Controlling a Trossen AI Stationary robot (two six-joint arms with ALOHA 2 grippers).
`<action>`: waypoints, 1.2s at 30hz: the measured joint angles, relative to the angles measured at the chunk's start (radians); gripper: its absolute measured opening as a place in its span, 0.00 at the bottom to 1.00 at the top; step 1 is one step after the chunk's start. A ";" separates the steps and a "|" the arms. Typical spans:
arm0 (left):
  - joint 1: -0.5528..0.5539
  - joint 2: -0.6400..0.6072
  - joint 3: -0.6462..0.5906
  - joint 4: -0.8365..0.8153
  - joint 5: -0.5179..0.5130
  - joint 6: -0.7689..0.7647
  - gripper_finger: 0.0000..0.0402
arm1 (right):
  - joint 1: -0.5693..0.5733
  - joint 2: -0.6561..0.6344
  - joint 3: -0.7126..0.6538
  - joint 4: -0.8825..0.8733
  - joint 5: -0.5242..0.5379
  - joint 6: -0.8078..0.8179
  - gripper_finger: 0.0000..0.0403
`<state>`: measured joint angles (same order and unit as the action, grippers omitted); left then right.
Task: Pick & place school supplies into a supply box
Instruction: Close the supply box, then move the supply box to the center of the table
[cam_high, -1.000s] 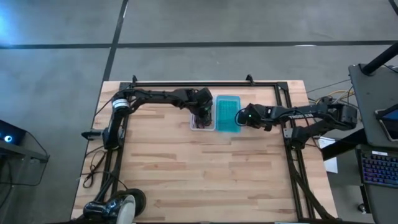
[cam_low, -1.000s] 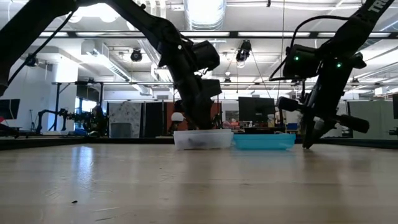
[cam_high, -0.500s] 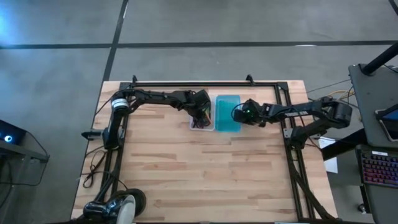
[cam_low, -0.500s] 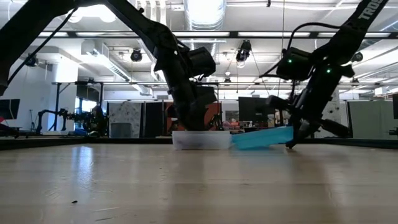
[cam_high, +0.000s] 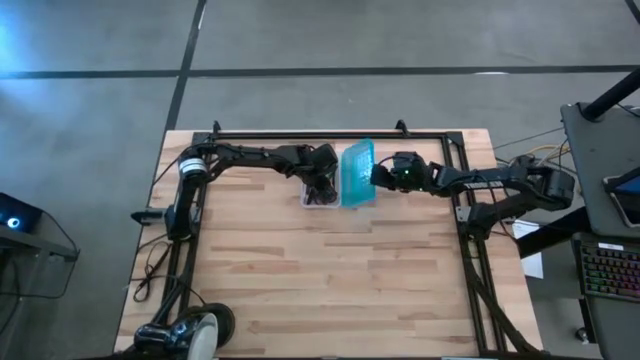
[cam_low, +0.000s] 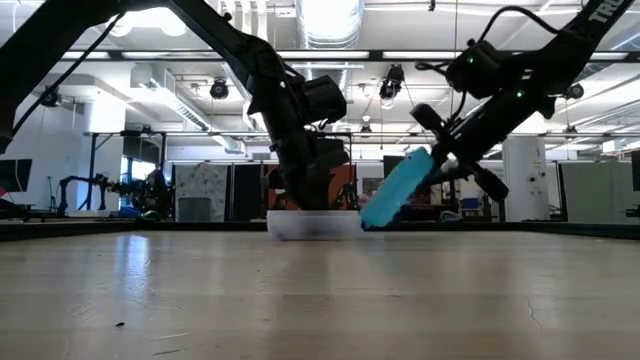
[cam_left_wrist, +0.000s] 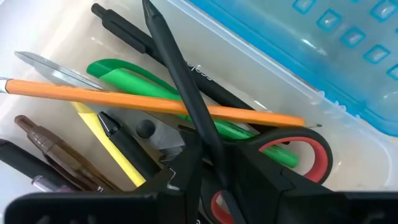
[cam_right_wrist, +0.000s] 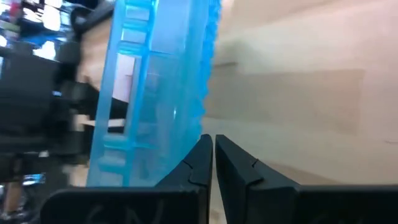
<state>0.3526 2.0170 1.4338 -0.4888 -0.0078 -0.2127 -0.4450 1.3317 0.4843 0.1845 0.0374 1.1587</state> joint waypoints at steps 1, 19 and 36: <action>0.000 -0.002 0.000 0.000 0.000 0.000 0.20 | 0.000 -0.008 0.000 0.011 -0.001 0.000 0.03; 0.009 -0.183 -0.011 -0.141 -0.199 0.079 0.20 | 0.014 0.156 0.379 -0.132 -0.017 -0.194 0.03; 0.048 -0.609 -0.582 0.037 -0.244 -0.164 0.20 | 0.100 0.597 0.710 -0.169 -0.176 -0.221 0.03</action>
<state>0.4004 1.4082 0.8514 -0.4522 -0.2519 -0.3764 -0.3446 1.9283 1.1939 0.0158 -0.1383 0.9379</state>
